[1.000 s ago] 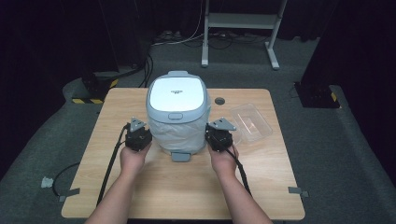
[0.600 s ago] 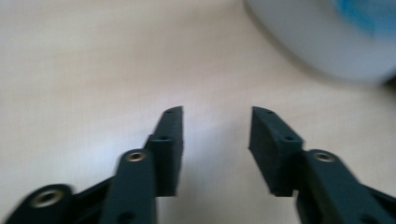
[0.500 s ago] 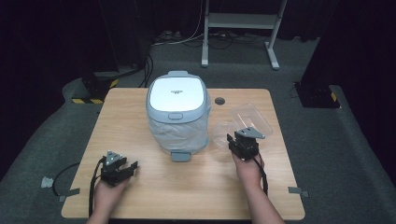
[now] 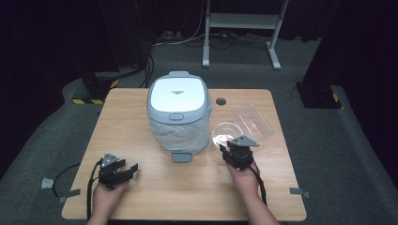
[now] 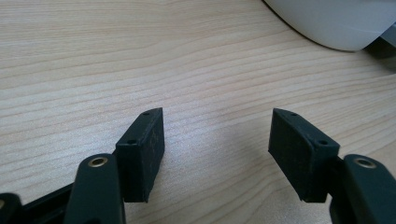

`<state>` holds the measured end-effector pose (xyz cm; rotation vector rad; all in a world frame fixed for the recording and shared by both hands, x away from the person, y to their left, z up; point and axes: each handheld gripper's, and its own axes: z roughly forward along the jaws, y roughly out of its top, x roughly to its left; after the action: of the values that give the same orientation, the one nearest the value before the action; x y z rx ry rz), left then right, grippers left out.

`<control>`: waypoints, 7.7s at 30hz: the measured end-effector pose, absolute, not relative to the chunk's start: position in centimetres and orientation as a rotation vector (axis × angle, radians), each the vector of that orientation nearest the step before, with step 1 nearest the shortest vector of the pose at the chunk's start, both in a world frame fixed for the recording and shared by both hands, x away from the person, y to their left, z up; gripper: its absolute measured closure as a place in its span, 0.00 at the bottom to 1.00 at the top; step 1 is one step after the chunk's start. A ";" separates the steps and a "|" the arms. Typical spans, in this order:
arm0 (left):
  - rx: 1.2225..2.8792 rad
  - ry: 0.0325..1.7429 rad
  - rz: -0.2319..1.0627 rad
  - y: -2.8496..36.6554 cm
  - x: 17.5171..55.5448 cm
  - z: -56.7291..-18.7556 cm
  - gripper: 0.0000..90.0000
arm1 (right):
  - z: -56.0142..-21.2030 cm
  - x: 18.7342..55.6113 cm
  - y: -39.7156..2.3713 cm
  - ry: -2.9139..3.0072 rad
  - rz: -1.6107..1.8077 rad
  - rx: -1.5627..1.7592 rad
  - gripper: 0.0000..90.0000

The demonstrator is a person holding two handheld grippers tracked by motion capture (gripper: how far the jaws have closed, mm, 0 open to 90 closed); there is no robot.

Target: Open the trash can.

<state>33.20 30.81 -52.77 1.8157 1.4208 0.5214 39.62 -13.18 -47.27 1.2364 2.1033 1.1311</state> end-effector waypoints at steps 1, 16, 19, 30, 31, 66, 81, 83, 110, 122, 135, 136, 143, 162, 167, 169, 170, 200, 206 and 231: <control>1.817 1.420 0.522 30.8 33.2 -52.8 0.39 | -47.2 39.5 -13.1 2.106 1.145 1.234 0.71; 1.834 1.405 0.528 30.6 33.1 -52.8 0.39 | -46.4 43.1 -21.2 1.853 1.002 1.416 0.90; 1.838 1.401 0.530 30.6 33.1 -52.8 0.39 | -46.5 42.7 -21.1 1.878 1.018 1.383 0.87; 1.845 1.398 0.531 30.4 33.1 -52.8 0.39 | -47.6 41.8 -20.0 1.960 0.944 1.254 0.86; 1.843 1.397 0.530 30.4 33.1 -52.8 0.39 | -47.6 41.8 -20.0 1.960 0.944 1.254 0.86; 1.843 1.393 0.524 30.4 33.0 -52.8 0.39 | -47.6 42.6 -23.2 1.864 0.931 1.445 0.51; 1.856 1.386 0.534 30.4 33.0 -52.8 0.39 | -47.2 37.0 -21.1 1.988 1.015 1.360 0.55; 1.856 1.386 0.535 30.4 33.0 -52.8 0.39 | -47.3 36.6 -20.8 2.001 1.013 1.358 0.55; 1.855 1.378 0.523 30.4 33.0 -52.8 0.39 | -47.4 33.0 -19.0 2.115 1.101 1.237 0.77; 1.860 1.371 0.520 30.3 32.9 -52.8 0.38 | -45.7 32.4 -19.2 2.002 1.086 1.224 0.71; 1.870 1.371 0.536 30.1 32.9 -52.8 0.39 | -47.4 40.0 -26.2 1.826 1.024 1.522 0.41; 1.877 1.368 0.538 30.1 32.9 -52.8 0.39 | -47.6 40.0 -26.1 1.833 1.028 1.534 0.41; 1.861 1.343 0.557 29.9 32.3 -52.7 0.40 | -48.3 38.2 -24.9 1.908 1.120 1.518 0.44; 1.851 1.092 0.497 23.2 28.4 -50.5 0.27 | -47.6 32.5 -22.3 1.902 1.028 1.429 0.53; 1.863 1.095 0.430 22.6 28.6 -50.9 0.22 | -49.1 31.9 -22.1 1.974 0.985 1.455 0.55; 1.877 1.076 0.419 22.3 28.6 -50.9 0.20 | -49.3 31.8 -21.1 2.008 0.980 1.422 0.54; 1.886 1.071 0.408 22.1 28.7 -50.8 0.20 | -49.3 31.8 -20.5 2.022 0.981 1.408 0.54; 1.893 1.036 0.371 20.0 29.4 -51.5 0.30 | -50.4 34.2 -14.4 2.315 1.120 1.065 0.41; 1.850 1.086 0.406 21.7 29.4 -51.3 0.32 | -50.1 31.9 -11.9 2.368 1.182 0.915 0.42; 1.799 1.171 0.459 23.9 30.1 -51.7 0.43 | -50.2 32.4 -12.5 2.226 1.094 1.065 0.74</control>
<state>30.12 23.86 -51.69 1.7993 1.1713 0.4587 32.43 -12.46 -50.18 1.0646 2.2259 1.0937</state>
